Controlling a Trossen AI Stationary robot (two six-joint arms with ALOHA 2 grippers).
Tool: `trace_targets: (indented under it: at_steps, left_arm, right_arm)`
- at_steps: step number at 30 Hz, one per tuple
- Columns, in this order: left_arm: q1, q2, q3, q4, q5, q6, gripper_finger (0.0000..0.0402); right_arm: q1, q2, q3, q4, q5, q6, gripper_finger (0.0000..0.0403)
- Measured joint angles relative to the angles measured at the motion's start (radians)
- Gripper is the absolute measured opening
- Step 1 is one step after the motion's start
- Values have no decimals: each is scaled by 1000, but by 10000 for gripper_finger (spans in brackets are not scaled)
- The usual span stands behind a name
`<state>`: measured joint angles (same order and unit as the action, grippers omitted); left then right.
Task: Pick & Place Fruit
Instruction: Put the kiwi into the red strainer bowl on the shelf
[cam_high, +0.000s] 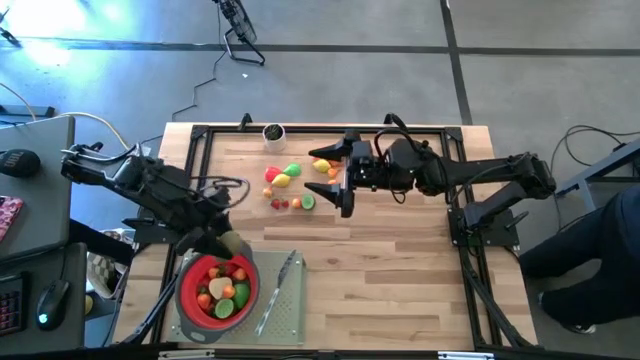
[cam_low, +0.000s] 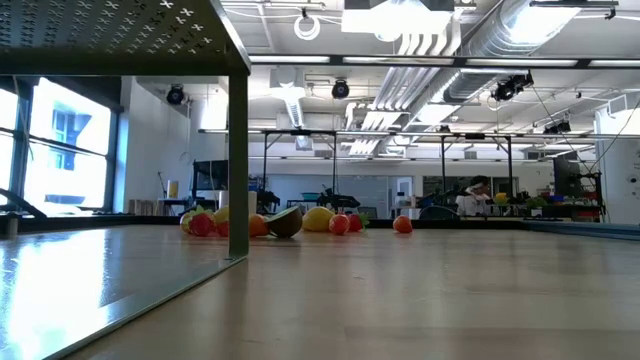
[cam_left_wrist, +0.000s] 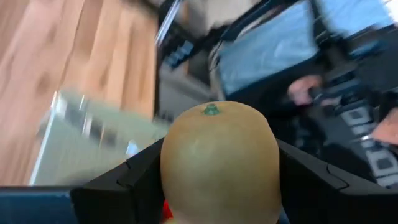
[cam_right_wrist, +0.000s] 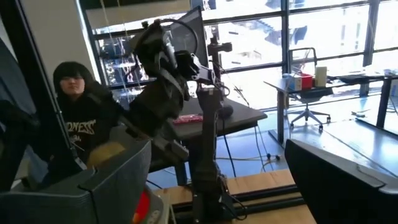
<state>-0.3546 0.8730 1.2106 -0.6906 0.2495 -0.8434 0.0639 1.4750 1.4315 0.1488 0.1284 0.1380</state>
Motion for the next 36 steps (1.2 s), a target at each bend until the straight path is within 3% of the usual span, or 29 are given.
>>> trace_targets:
  at_steps: [7,11,16,26,36]
  left_arm:
    - [0,4,0,-295,29,-143,241]
    - [0,24,0,-372,60,-172,241]
    - [-31,76,0,-345,126,-189,241]
    - [-265,184,0,-302,100,-325,241]
    - [-281,204,0,-172,91,-342,242]
  right_arm:
    - [-8,0,0,-35,-1,0,362]
    - [-8,0,0,-40,-2,0,362]
    - [-8,1,-1,-57,-1,0,362]
    - [-10,1,-1,-72,0,-1,362]
    - [-27,2,-2,-71,0,-1,362]
